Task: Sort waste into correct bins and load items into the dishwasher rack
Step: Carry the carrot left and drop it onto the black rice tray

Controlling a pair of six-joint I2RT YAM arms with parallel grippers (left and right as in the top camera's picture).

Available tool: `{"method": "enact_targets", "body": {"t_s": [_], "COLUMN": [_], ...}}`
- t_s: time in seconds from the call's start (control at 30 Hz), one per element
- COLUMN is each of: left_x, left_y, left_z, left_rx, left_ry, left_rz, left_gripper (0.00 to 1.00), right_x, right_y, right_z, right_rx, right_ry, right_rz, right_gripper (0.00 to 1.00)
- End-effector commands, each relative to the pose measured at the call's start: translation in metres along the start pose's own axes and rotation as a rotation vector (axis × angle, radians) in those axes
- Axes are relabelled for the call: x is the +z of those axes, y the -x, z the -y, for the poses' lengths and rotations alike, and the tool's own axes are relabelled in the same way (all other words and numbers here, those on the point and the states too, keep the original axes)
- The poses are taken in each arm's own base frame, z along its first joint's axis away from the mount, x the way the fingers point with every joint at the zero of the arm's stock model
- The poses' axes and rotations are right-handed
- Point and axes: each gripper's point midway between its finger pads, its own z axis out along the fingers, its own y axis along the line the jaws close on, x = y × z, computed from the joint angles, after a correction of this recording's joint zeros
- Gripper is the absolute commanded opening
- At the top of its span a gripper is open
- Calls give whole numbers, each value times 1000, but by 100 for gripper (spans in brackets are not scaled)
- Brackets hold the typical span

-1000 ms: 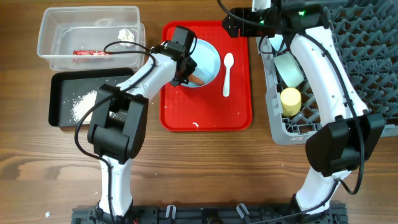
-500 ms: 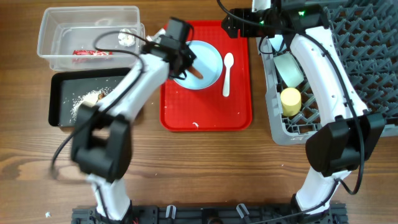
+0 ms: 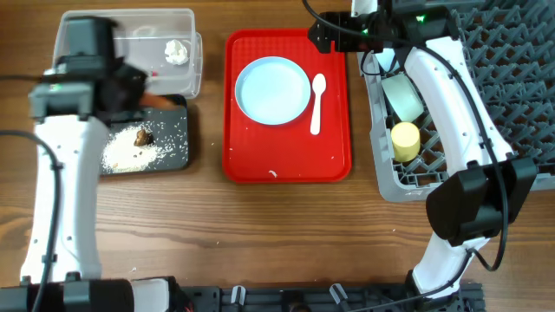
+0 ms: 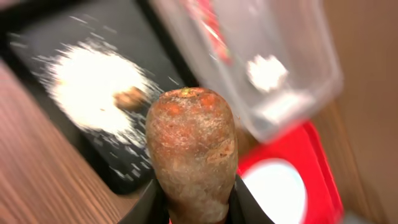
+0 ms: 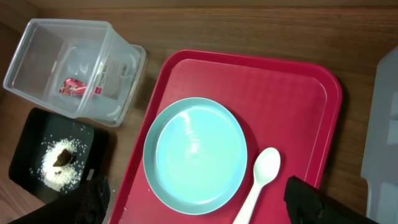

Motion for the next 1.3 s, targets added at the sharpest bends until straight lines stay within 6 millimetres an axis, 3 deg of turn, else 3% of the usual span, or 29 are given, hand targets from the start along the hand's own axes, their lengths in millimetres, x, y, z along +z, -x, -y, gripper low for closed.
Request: {"method": "enact_targets", "body": {"t_s": [0.0, 0.07, 0.17, 0.33, 0.47, 0.53, 0.6, 0.67, 0.83, 0.87, 1.1, 1.27], "left_x": [41, 65, 99, 151, 177, 184, 187, 187, 178, 168, 104, 56], "left_y": [13, 7, -2, -13, -15, -14, -12, -11, -4, 4, 35, 36], "left_z": [-56, -79, -99, -111, -111, -109, -107, -105, -96, -86, -49, -28], "left_rx": [-207, -317, -368, -371, -373, -374, -375, -376, -319, -267, -102, 27], "left_ry": [175, 251, 301, 302, 288, 283, 271, 263, 224, 188, 13, -130], "left_rz": [-6, -24, -36, -35, -27, -24, -18, -14, -9, 6, 99, 113], "left_gripper": [16, 18, 17, 10, 11, 24, 45, 61, 72, 79, 94, 100], "right_x": [-13, -13, -13, -13, -13, -13, -13, -13, -13, -13, -3, 8], "right_y": [5, 3, 0, -5, -7, -7, -7, -6, -4, -5, -7, -17], "right_z": [-3, -3, -2, -1, -1, -1, -1, -1, -3, -5, -31, -28], "right_rx": [-21, -18, -13, -4, -1, 0, 0, -2, -5, -6, -28, 140], "right_ry": [-6, -7, -9, -13, -13, -13, -12, -11, -3, 6, 18, -190], "right_rz": [25, 18, 5, -16, -23, -23, -22, -18, -10, -14, -14, -3], "right_gripper": [92, 93, 93, 93, 93, 93, 93, 93, 92, 92, 92, 88]}}
